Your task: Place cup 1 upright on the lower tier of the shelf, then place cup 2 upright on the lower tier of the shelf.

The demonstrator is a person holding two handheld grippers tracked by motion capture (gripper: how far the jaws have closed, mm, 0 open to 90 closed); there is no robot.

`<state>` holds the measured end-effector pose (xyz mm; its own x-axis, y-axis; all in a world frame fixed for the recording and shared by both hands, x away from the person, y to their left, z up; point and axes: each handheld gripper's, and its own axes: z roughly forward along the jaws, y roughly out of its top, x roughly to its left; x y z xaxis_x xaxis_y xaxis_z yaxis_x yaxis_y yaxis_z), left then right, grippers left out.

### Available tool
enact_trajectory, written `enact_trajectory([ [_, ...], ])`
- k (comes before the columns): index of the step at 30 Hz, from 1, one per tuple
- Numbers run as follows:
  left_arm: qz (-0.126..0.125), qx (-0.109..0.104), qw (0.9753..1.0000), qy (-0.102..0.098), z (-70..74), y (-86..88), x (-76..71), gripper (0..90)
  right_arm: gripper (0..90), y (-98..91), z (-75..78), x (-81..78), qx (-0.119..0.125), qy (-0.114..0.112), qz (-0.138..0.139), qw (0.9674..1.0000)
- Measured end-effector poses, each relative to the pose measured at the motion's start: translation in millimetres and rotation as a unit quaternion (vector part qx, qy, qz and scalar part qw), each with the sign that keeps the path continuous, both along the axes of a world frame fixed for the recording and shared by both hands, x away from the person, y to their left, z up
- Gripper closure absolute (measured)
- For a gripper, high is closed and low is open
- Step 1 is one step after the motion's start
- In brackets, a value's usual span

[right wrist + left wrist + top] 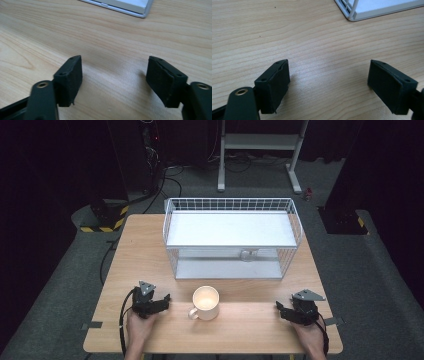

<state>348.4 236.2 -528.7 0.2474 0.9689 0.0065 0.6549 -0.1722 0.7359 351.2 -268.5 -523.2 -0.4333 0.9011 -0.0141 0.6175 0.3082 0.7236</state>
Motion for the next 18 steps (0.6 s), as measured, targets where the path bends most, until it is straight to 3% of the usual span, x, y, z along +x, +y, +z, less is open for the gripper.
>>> enact_trajectory([
  [6, -0.006, 0.001, 0.9999, 0.009, 2.0, 0.0, -3.2, 15.7, 23.8, 0.9, -0.2, 6.3, -0.003, 0.002, 0.003, 1.0000],
  [10, -0.021, -0.028, 0.9994, 0.006, 5.6, -0.7, -10.1, 15.2, 22.9, 1.6, -0.3, 7.4, -0.002, 0.004, 0.001, 1.0000],
  [18, -0.049, -0.059, 0.9970, -0.006, 18.5, -6.5, -26.8, 14.8, 22.7, 2.2, -0.4, 8.2, -0.002, 0.004, -0.001, 1.0000],
])
